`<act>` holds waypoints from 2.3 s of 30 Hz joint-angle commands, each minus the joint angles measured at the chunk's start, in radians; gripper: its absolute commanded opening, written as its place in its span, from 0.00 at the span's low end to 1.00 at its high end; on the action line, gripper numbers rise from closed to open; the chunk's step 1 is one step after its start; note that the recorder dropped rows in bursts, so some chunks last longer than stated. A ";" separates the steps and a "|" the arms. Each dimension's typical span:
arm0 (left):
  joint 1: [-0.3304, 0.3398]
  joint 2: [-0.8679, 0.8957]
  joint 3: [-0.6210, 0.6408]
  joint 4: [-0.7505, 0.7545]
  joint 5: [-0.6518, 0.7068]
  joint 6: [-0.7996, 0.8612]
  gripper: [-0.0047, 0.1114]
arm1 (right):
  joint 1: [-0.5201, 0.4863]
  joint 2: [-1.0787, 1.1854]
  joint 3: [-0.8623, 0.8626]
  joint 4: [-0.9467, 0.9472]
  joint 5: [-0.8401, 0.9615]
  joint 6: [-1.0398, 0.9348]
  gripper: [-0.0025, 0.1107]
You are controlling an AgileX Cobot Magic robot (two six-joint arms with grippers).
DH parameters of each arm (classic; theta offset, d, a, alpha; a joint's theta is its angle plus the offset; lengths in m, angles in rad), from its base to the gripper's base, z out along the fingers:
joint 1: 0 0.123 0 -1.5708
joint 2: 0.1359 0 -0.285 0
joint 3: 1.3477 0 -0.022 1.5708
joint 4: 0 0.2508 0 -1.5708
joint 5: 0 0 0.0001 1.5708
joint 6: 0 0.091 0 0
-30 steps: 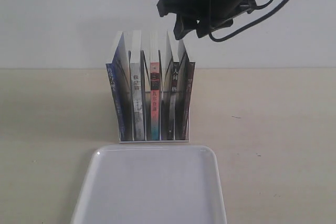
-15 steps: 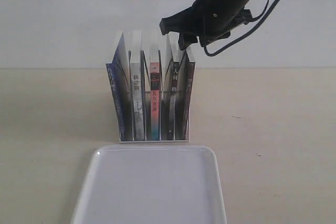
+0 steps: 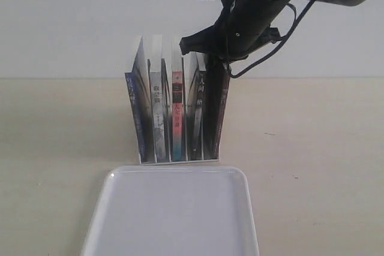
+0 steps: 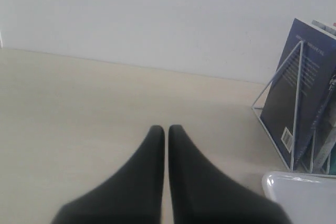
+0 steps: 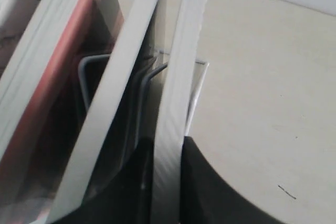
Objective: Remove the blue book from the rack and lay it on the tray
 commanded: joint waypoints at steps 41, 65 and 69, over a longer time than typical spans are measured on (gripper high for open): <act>0.003 0.003 -0.004 -0.010 -0.007 -0.009 0.08 | 0.002 -0.042 -0.005 -0.009 -0.019 0.140 0.20; 0.003 0.003 -0.004 -0.010 -0.007 -0.009 0.08 | 0.222 -0.187 -0.079 -0.111 -0.017 0.120 0.38; 0.003 0.003 -0.004 -0.010 -0.007 -0.009 0.08 | 0.231 -0.137 -0.112 -0.267 0.035 0.238 0.38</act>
